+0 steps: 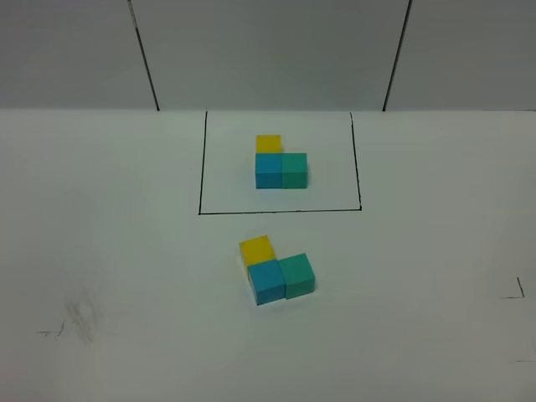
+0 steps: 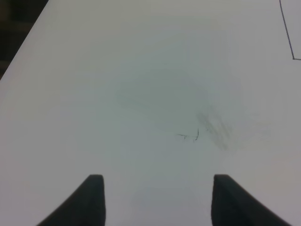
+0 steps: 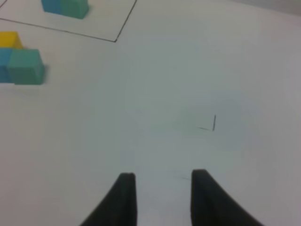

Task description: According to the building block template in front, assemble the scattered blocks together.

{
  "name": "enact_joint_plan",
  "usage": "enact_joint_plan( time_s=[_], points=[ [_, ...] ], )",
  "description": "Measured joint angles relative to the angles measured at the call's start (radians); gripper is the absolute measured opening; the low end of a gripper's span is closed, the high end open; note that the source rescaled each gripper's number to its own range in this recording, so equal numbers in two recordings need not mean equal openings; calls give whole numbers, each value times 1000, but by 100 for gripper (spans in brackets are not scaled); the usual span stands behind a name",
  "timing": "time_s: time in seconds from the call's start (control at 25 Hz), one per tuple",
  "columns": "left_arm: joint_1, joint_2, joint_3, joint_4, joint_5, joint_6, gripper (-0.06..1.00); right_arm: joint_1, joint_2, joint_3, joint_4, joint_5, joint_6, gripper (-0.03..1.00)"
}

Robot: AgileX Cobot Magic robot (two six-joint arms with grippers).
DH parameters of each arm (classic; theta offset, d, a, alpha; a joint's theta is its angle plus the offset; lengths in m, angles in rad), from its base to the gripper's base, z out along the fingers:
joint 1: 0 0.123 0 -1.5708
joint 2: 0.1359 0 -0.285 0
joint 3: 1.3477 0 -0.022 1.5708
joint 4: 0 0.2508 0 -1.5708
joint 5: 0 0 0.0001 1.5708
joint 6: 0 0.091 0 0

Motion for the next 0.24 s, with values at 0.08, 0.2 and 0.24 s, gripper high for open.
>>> enact_joint_plan(
  time_s=[0.08, 0.2, 0.24],
  points=[
    [0, 0, 0, 0, 0, 0, 12, 45, 0, 0, 0, 0, 2, 5],
    [0, 0, 0, 0, 0, 0, 12, 105, 0, 0, 0, 0, 2, 3],
    [0, 0, 0, 0, 0, 0, 12, 117, 0, 0, 0, 0, 2, 3]
  ],
)
